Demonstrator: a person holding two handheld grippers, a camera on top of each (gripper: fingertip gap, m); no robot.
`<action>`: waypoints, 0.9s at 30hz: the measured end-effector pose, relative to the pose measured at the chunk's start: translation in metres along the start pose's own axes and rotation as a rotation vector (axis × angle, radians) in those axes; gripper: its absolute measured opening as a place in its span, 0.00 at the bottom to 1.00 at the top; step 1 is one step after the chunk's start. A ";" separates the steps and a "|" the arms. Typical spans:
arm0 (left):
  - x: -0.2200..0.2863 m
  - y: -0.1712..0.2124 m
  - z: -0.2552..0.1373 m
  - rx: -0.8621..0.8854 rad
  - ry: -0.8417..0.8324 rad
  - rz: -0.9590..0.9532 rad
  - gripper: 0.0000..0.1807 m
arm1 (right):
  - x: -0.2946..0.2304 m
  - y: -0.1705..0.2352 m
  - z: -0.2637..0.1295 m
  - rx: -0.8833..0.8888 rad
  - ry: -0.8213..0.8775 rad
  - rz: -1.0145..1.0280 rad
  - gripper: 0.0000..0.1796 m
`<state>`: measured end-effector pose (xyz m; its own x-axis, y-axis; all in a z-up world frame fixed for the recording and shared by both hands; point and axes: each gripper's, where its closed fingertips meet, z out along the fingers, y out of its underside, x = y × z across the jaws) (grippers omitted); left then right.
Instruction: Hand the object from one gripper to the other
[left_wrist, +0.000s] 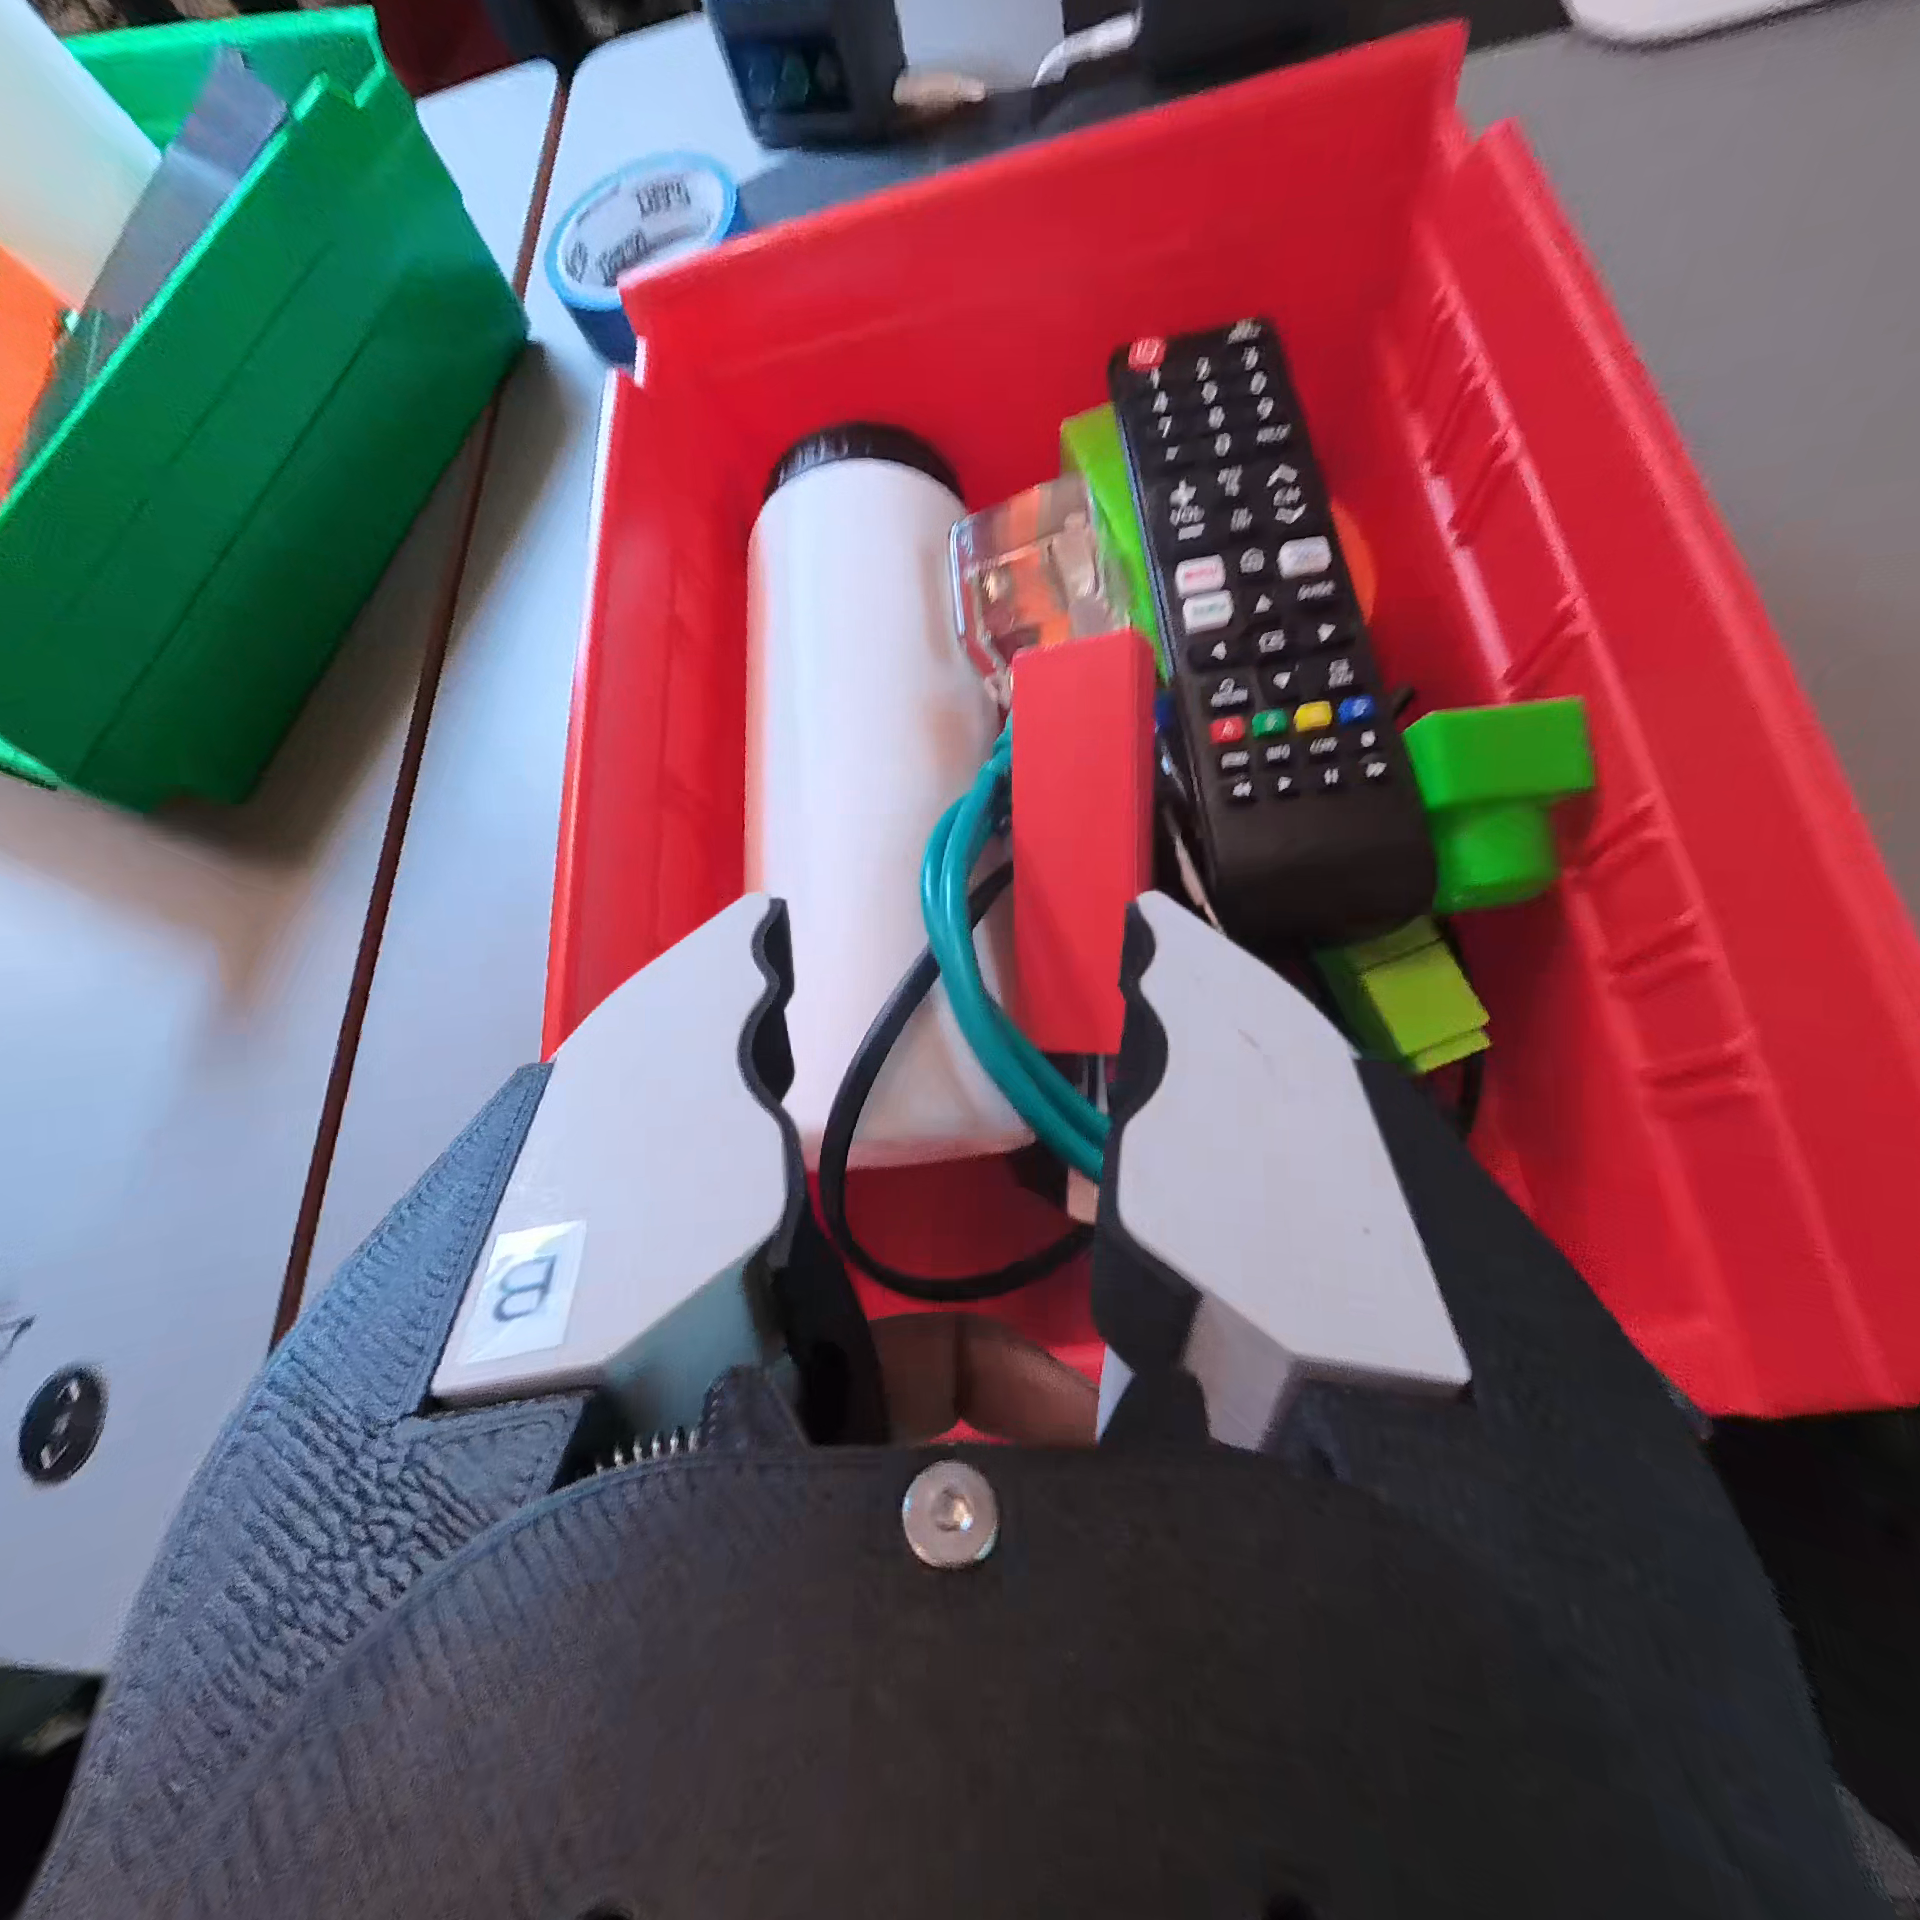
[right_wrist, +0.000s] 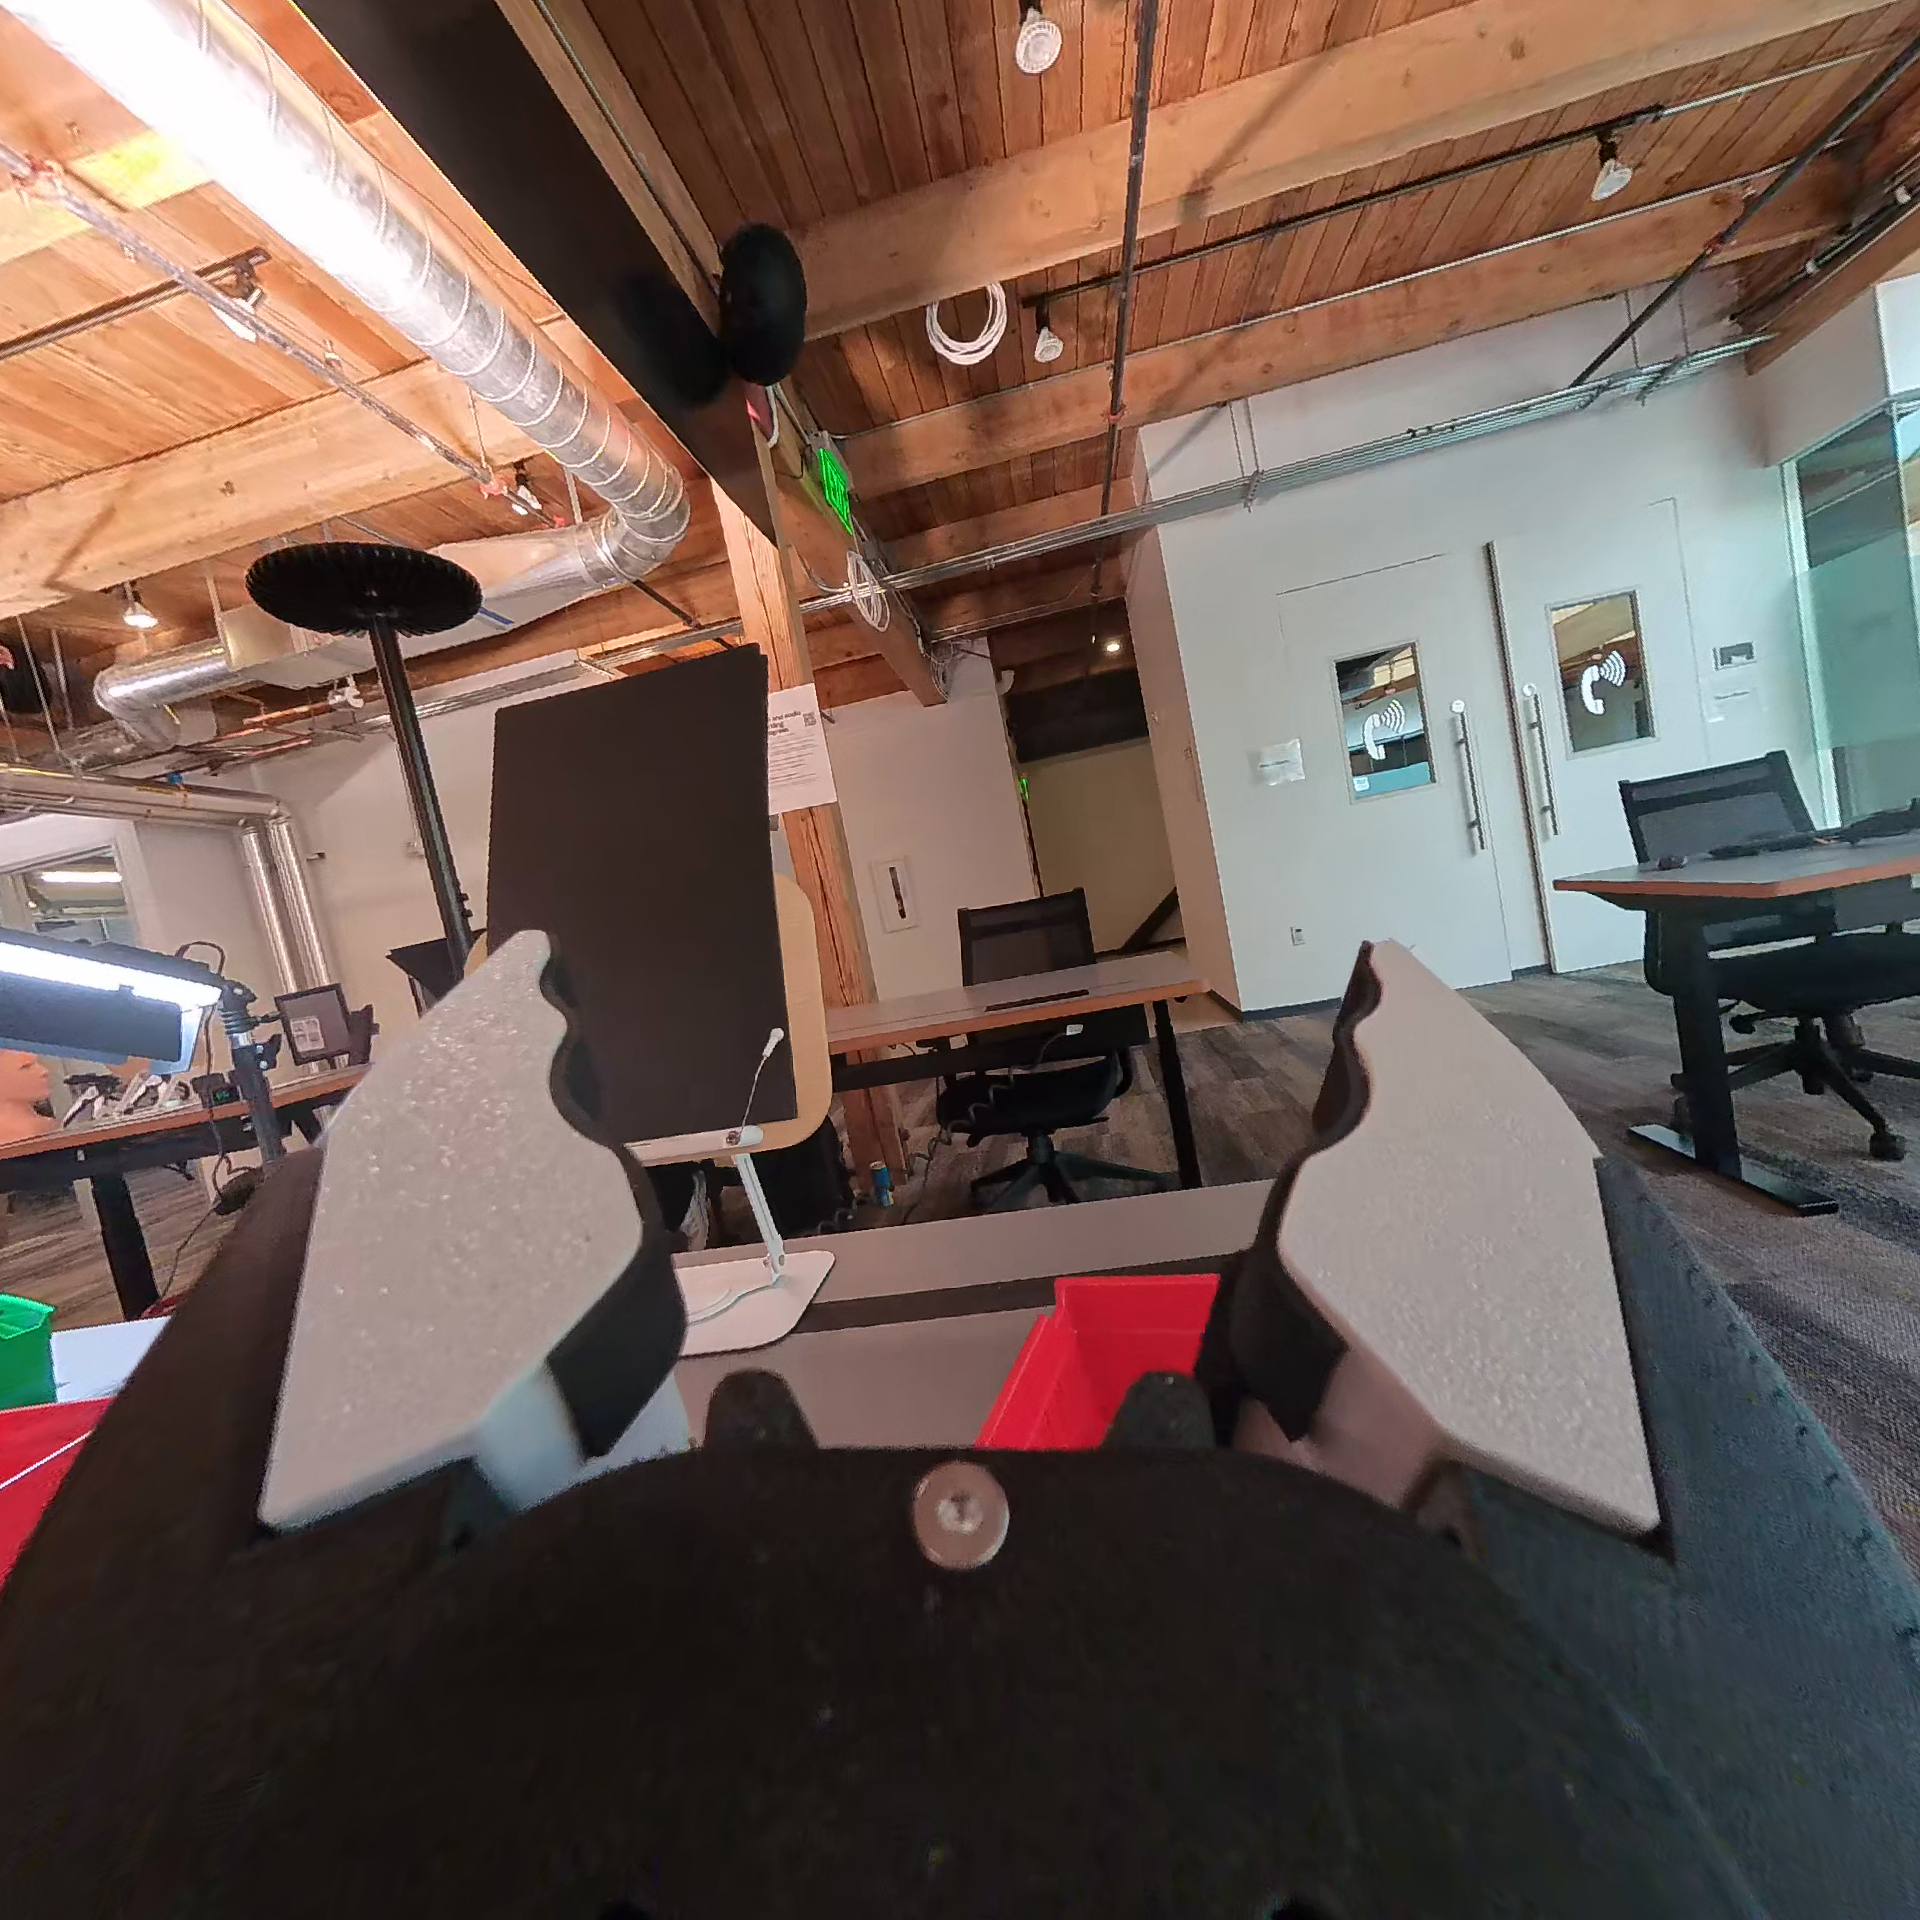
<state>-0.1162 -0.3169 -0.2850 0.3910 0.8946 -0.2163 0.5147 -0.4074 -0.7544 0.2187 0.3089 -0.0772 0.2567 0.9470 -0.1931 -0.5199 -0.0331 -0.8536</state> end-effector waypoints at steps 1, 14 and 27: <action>0.000 0.004 -0.001 -0.018 -0.003 0.006 0.33 | 0.000 0.001 0.000 -0.003 -0.001 0.002 0.75; 0.027 -0.015 0.029 0.023 0.112 0.064 0.31 | 0.000 0.002 0.001 -0.009 -0.006 0.023 0.71; 0.021 0.008 0.044 -0.127 -0.038 0.384 0.29 | 0.000 0.000 -0.001 -0.009 -0.003 0.027 0.69</action>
<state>-0.1368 -0.2932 -0.3229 0.5462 0.6781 -0.4918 0.4280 -0.7306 -0.5320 0.2191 0.3088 -0.0779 0.2398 0.9468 -0.2148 -0.5190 -0.0619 -0.8525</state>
